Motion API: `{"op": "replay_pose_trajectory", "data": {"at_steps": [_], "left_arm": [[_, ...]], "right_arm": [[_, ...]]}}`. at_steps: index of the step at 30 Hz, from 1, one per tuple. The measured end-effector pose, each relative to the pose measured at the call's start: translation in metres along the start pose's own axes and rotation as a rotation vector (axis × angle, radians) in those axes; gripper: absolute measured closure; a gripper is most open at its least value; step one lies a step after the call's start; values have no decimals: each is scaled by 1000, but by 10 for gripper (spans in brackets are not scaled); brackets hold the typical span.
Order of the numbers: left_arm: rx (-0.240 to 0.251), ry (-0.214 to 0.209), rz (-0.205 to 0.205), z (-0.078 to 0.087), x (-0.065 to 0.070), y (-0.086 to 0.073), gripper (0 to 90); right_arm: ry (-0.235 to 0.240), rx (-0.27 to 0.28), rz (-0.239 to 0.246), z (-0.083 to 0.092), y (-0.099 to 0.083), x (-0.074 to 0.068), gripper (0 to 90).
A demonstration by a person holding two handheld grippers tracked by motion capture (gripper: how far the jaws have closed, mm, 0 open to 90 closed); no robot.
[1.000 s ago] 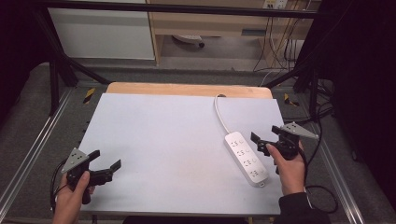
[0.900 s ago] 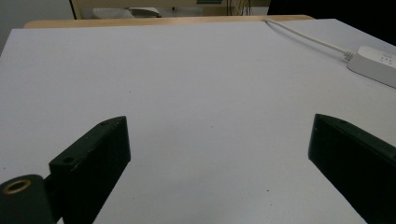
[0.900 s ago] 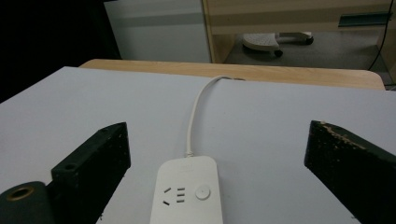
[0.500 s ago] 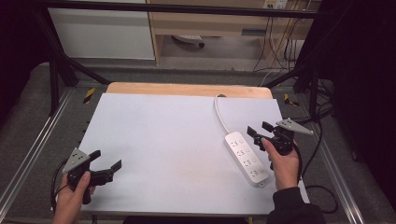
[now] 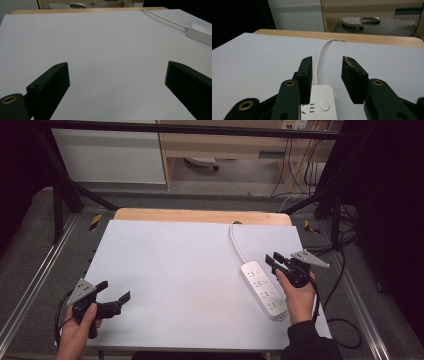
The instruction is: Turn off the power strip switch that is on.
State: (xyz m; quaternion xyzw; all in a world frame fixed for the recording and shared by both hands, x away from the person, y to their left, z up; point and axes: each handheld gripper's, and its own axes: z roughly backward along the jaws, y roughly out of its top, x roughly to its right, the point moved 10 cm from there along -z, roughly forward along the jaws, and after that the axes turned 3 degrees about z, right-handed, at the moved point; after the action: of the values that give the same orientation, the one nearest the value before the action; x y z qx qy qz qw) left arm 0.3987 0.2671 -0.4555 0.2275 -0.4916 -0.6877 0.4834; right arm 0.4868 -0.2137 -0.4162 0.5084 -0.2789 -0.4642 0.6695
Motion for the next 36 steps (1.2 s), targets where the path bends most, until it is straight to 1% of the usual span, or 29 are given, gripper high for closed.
{"op": "replay_pose_trajectory", "data": {"at_steps": [8,14,22,27,32,36], "left_arm": [[-2,1,-6,0,-1,0,57],[-4,0,-4,0,-1,0,57],[-4,-1,-3,0,-1,0,57],[-4,-1,-1,0,-1,0,57],[-6,0,-3,0,-1,-1,57],[-5,-1,-3,0,-1,-1,58]], "right_arm": [[13,-12,13,-8,-8,-7,757],[22,-13,11,-10,-11,-9,805],[29,-20,4,-12,-15,-11,850],[32,-35,-3,-14,-20,-12,861],[31,-53,5,-14,-25,-12,872],[27,-70,2,-15,-28,-11,888]]}}
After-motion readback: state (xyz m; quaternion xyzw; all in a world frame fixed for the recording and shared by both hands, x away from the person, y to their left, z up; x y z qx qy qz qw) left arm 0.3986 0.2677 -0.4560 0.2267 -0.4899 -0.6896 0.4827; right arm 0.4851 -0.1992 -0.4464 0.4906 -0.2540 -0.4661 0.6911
